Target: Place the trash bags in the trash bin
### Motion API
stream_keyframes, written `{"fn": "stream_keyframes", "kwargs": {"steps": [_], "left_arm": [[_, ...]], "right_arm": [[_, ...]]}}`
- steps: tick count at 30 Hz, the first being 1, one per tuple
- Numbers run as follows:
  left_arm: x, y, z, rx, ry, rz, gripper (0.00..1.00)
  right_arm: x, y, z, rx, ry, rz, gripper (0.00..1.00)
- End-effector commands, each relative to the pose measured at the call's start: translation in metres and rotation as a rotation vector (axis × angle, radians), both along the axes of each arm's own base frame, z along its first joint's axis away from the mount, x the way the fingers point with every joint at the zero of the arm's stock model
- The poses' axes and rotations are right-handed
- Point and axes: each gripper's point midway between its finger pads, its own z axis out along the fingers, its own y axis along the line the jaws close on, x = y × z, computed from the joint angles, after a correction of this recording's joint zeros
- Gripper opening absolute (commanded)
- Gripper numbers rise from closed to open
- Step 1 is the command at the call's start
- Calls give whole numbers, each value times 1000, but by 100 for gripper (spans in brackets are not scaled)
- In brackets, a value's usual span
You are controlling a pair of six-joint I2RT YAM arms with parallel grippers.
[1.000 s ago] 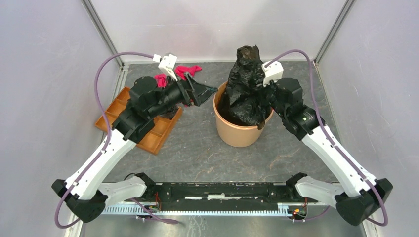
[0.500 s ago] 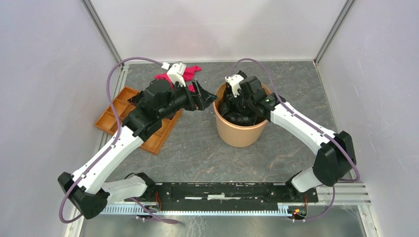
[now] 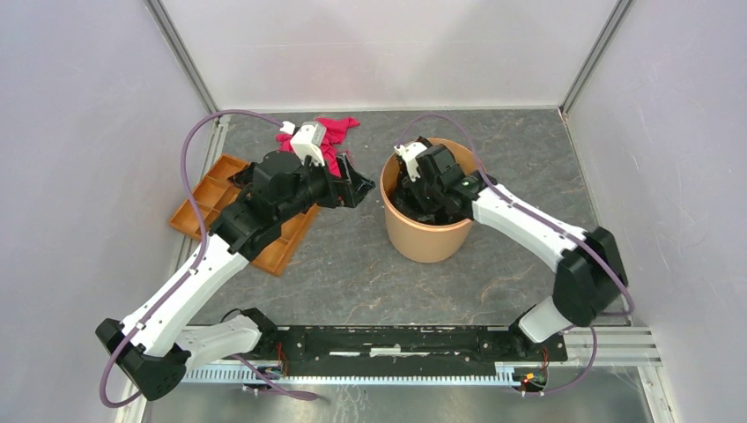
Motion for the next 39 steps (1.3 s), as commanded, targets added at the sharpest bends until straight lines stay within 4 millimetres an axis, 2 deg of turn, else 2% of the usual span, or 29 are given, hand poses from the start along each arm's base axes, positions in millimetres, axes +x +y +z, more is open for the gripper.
{"fn": "stream_keyframes", "kwargs": {"steps": [1,4,5,6,7,10,11,12,13,15,16,17,20,23,26,27,28,29,30,34,39], "left_arm": [[1,-2,20,17,-79,-37,93],[-2,-18,33,-54,-81,-101,92],[-3,-24,35,-81,-75,-122,91],[-3,-30,38,-106,-71,-141,91],[-4,-36,41,-132,-64,-159,91],[-4,-49,48,-192,-26,-191,91],[-4,-52,48,-201,-17,-202,91],[-4,-54,50,-219,-8,-207,91],[-3,-56,51,-227,-3,-210,91],[-1,-59,49,-242,17,-205,90],[2,-62,46,-243,33,-199,89],[5,-63,43,-245,48,-193,89],[10,-72,38,-258,90,-201,87],[15,-78,35,-266,115,-198,82],[20,-81,34,-272,123,-189,81],[21,-82,34,-272,123,-189,81],[22,-82,32,-268,127,-187,81],[23,-83,32,-263,129,-185,82],[25,-83,32,-255,132,-180,82],[29,-80,32,-238,132,-161,89],[32,-82,36,-276,136,-168,93]], "right_arm": [[-10,7,101,216,-188,15,12],[-25,10,128,364,-256,54,21],[-29,13,129,422,-261,77,25],[-33,15,134,471,-271,97,31],[-37,17,138,515,-278,112,45],[-41,10,152,557,-336,106,74],[-40,5,156,552,-361,88,79],[-40,-1,160,547,-392,70,79],[-40,-6,164,547,-420,58,73],[-38,-13,167,551,-468,27,44],[-37,-15,169,551,-481,23,40],[-36,-15,169,543,-486,26,41],[-29,-21,164,473,-488,7,66],[-26,-22,156,455,-506,11,67],[-23,-10,145,484,-508,53,56],[-21,-8,143,484,-498,53,49],[-16,-6,143,481,-492,49,37],[-12,-5,149,481,-500,44,10],[-9,-5,152,476,-501,29,1],[-16,-9,183,533,-553,26,0],[-39,-9,220,647,-571,87,0]]}}
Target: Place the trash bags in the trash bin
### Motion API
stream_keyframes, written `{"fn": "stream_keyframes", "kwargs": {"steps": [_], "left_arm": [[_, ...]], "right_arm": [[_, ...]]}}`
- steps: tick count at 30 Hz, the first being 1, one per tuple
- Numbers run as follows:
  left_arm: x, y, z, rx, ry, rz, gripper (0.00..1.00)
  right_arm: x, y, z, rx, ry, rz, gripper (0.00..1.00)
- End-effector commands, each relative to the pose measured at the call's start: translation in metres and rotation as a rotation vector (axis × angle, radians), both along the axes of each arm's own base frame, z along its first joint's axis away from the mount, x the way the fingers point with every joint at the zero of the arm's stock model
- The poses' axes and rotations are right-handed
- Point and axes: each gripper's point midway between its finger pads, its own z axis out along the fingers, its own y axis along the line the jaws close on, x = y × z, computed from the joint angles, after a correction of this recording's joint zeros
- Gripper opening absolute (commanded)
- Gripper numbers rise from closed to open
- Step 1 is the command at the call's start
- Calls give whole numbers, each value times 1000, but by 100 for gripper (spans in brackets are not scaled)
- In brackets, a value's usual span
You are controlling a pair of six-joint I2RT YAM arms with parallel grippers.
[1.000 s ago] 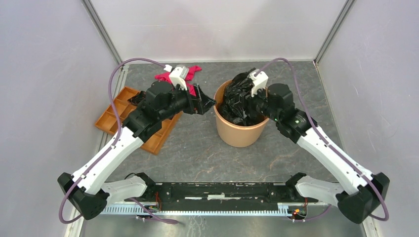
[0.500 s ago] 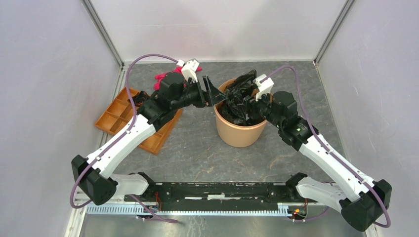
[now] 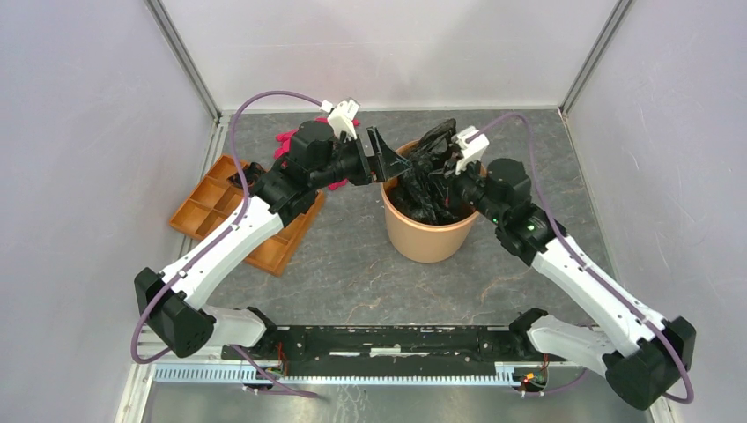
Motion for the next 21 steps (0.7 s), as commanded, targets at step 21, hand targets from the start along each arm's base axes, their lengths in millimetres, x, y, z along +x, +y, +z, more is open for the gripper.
{"fn": "stream_keyframes", "kwargs": {"steps": [21], "left_arm": [[9,-32,62,-368,-23,-185,84]], "right_arm": [[-34,-21,91,250,-163,46,0]]}}
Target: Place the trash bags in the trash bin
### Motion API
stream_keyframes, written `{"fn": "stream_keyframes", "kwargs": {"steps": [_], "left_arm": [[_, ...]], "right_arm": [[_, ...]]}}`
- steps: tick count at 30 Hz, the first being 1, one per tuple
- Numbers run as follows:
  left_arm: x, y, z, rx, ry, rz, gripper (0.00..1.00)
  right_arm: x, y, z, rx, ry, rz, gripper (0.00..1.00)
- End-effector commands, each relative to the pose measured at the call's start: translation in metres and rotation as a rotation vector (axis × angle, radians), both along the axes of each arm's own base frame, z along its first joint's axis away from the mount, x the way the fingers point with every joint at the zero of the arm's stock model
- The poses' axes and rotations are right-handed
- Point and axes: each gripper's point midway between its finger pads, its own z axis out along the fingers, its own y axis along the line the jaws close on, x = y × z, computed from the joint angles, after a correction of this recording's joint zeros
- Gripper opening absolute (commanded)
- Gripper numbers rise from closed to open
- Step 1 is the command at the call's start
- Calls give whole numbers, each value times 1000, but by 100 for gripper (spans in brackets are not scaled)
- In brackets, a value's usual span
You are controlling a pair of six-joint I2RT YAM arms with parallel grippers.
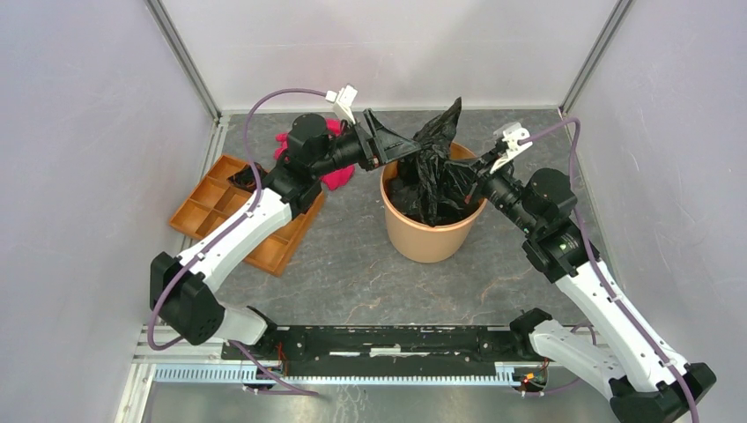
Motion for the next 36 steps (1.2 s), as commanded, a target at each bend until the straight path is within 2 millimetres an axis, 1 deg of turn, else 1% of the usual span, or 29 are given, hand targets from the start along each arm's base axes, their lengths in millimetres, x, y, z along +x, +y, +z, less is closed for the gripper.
{"fn": "stream_keyframes", "kwargs": {"steps": [1,3,5,7,9,10,13,14,16,18,21,22,23,24,25,26,27,28,29,30,31,34,35,36], "left_arm": [[0,-10,26,-67,-48,-41,83],[7,-13,25,-18,-68,0,77],[13,-15,28,37,-107,54,75],[18,-19,29,55,-122,67,72],[21,-24,32,57,-124,59,60],[22,-27,34,57,-128,61,50],[23,-31,40,57,-154,70,29],[22,-32,40,68,-155,70,22],[21,-34,47,67,-180,69,12],[19,-37,57,56,-204,63,4],[18,-42,60,40,-198,44,2],[17,-43,58,37,-185,40,2],[17,-44,58,27,-184,37,2],[15,-47,61,12,-190,30,2],[13,-49,61,6,-189,26,2],[10,-52,62,2,-187,19,2],[8,-56,62,0,-184,13,2],[5,-59,63,-4,-184,8,2],[3,-62,64,-7,-184,4,2],[2,-64,64,-8,-183,2,2],[2,-67,64,-8,-184,-1,2],[1,-72,64,-10,-178,-12,2],[1,-73,65,-13,-174,-16,2],[0,-75,67,-16,-174,-20,2]], "right_arm": [[-4,5,3,17,-5,36,0],[-4,7,3,15,0,44,0],[-3,7,3,10,2,47,0],[-3,8,1,2,10,48,0],[-3,8,0,-7,20,49,0],[-3,8,-1,-12,22,52,0],[-3,7,-4,-38,37,51,1],[-3,6,-6,-53,52,48,4],[-1,2,-9,-92,87,27,14],[-1,-2,-10,-130,117,14,16],[-6,-5,-6,-140,131,15,19],[-8,-5,-4,-136,130,14,21],[-10,-7,-3,-134,135,9,26],[-10,-9,0,-132,142,1,35],[-12,-9,1,-134,155,-1,47],[-13,-8,3,-136,169,8,65],[-14,-5,2,-144,190,20,78],[-14,-3,0,-158,213,29,89],[-15,-1,-2,-176,227,35,96],[-14,-1,-3,-194,231,27,98],[-12,-3,-2,-205,231,7,98],[-12,-2,17,-190,198,-2,98],[-14,1,25,-175,185,10,98],[-13,5,28,-167,186,23,98]]}}
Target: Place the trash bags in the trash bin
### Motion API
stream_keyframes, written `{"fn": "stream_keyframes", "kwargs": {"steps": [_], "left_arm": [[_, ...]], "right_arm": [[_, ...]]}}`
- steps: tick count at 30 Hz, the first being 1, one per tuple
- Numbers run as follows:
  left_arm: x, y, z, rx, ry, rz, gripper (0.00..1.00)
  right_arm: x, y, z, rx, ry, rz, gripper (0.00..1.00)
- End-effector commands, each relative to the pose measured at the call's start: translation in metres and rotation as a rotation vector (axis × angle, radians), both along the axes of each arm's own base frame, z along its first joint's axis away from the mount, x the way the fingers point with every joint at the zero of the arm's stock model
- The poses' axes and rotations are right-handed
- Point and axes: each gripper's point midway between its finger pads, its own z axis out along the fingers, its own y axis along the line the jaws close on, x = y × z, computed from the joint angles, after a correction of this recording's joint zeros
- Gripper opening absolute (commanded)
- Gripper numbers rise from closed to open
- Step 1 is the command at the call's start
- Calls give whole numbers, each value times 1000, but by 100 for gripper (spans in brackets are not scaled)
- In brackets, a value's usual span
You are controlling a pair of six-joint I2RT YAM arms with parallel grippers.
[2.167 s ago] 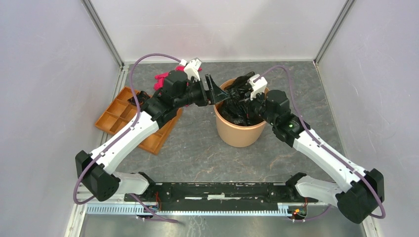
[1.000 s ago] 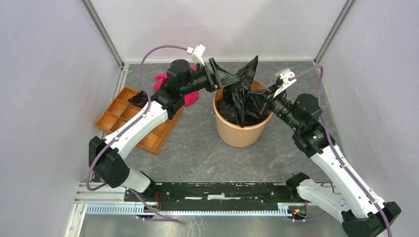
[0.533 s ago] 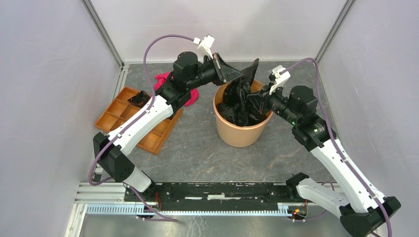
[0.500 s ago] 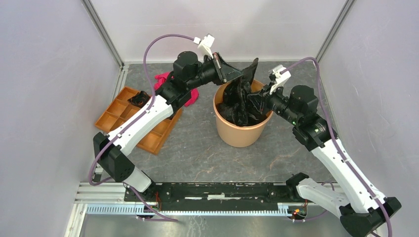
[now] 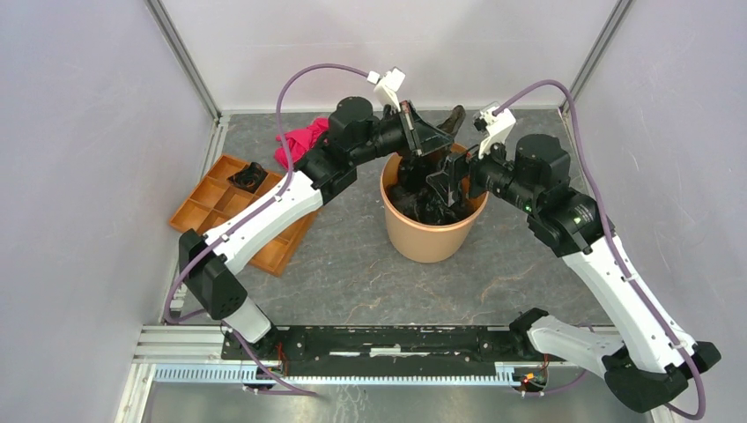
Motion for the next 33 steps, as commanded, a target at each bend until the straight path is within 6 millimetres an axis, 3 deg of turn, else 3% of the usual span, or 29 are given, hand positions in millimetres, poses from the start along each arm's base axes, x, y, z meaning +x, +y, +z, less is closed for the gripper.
{"fn": "stream_keyframes", "kwargs": {"steps": [1,4,5,9,11,13,14,16,17,18,23,26,30,33], "left_arm": [[-4,-7,36,-70,-54,-15,2],[-14,-14,52,-87,-81,-37,2],[-18,-16,55,-89,-89,-42,2],[-27,-19,59,-79,-93,-44,2],[-30,-18,58,-69,-90,-45,2],[-32,-16,56,-46,-96,-47,2],[-33,-13,52,-13,-105,-44,10],[-31,1,44,72,-128,4,42],[-31,10,38,114,-133,34,58],[-32,20,30,155,-136,57,67],[-33,63,4,303,-168,200,91],[-33,72,-33,462,-149,276,98],[-45,53,-68,583,-125,236,100],[-46,42,-78,649,-140,235,91]], "right_arm": [[0,4,30,30,-40,0,98],[15,3,22,38,-12,-68,97],[19,0,18,37,-9,-96,86],[34,-18,10,31,-45,-227,69],[39,-27,4,29,-63,-288,51],[39,-37,1,26,-77,-336,28],[37,-43,0,21,-82,-357,21],[32,-58,0,20,-114,-408,12],[29,-64,-1,20,-129,-426,11],[26,-70,-1,25,-148,-443,10],[12,-71,16,89,-223,-405,9],[7,-68,24,106,-246,-373,15],[5,-66,26,101,-259,-352,15],[6,-65,24,90,-258,-348,14]]}}
